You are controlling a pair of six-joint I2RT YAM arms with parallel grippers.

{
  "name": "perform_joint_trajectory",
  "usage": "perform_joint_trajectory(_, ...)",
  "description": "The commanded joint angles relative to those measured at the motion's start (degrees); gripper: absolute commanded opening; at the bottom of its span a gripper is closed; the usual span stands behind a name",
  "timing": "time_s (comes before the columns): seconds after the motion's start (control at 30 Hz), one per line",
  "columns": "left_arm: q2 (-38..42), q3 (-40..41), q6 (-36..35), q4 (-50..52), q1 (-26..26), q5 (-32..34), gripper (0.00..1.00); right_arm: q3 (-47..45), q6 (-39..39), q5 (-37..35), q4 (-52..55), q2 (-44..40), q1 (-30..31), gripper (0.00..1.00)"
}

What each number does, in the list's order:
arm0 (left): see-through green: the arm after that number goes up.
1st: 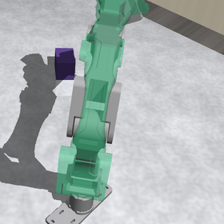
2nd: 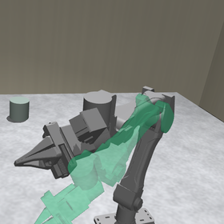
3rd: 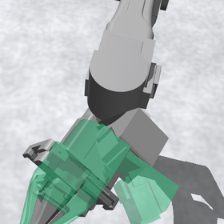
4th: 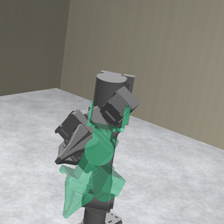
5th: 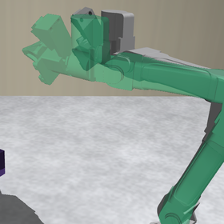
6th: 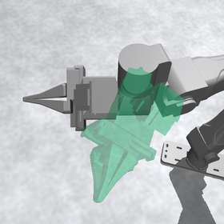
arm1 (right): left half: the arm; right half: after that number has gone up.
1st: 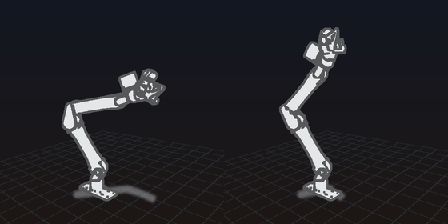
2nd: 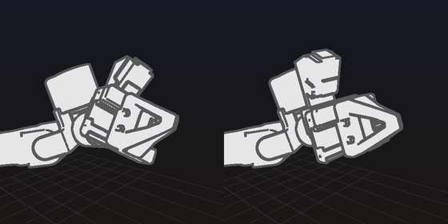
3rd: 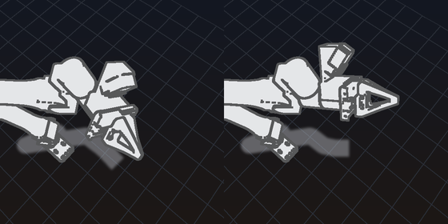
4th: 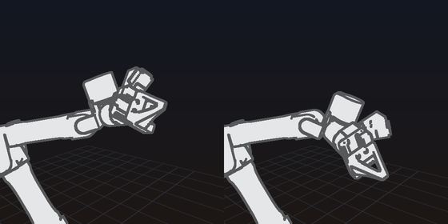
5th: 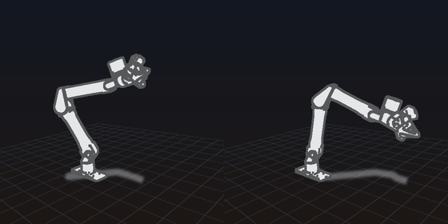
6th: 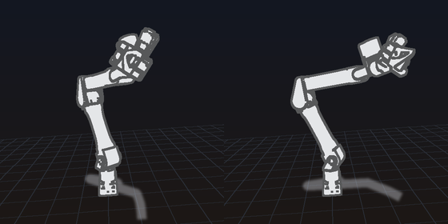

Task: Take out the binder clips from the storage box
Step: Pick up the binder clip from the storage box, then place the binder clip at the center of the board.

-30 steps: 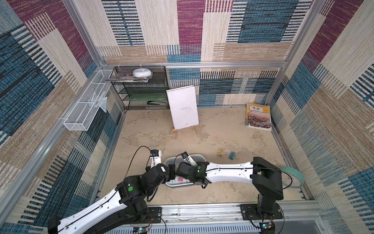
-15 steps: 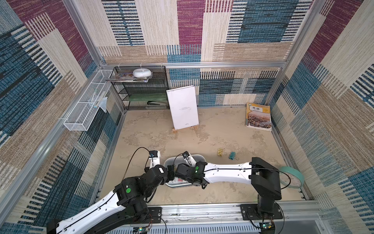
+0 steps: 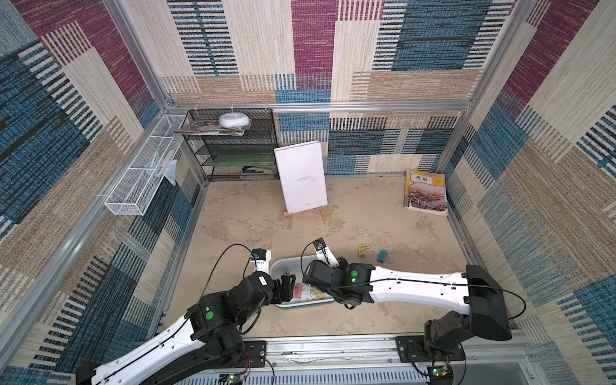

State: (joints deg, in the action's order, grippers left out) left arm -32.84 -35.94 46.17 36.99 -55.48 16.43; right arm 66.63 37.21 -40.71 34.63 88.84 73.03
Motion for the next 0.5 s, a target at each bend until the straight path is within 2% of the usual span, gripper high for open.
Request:
perform_joint_trajectory(0.0,2.63,1.99,-1.97,-5.47,0.03,-9.56,0.94,-2.38,-1.42,2.81,-3.70,-4.20,-2.01,0.00)
perform_joint_trajectory(0.17,5.68,5.25,-2.92,-10.69,0.05,-15.29,0.95,-9.28,-2.97,8.66,-10.39,-14.25,-6.55,0.00)
perform_joint_trajectory(0.3,4.69,5.01,-3.72,-13.48,0.04,-18.47,0.96,-13.55,-2.94,12.33,-12.13,-21.34,-10.98,0.00)
perform_joint_trajectory(0.47,1.94,4.84,-4.28,-16.75,0.05,-19.57,0.97,-18.86,-2.65,13.40,-12.13,-29.89,-17.86,0.00)
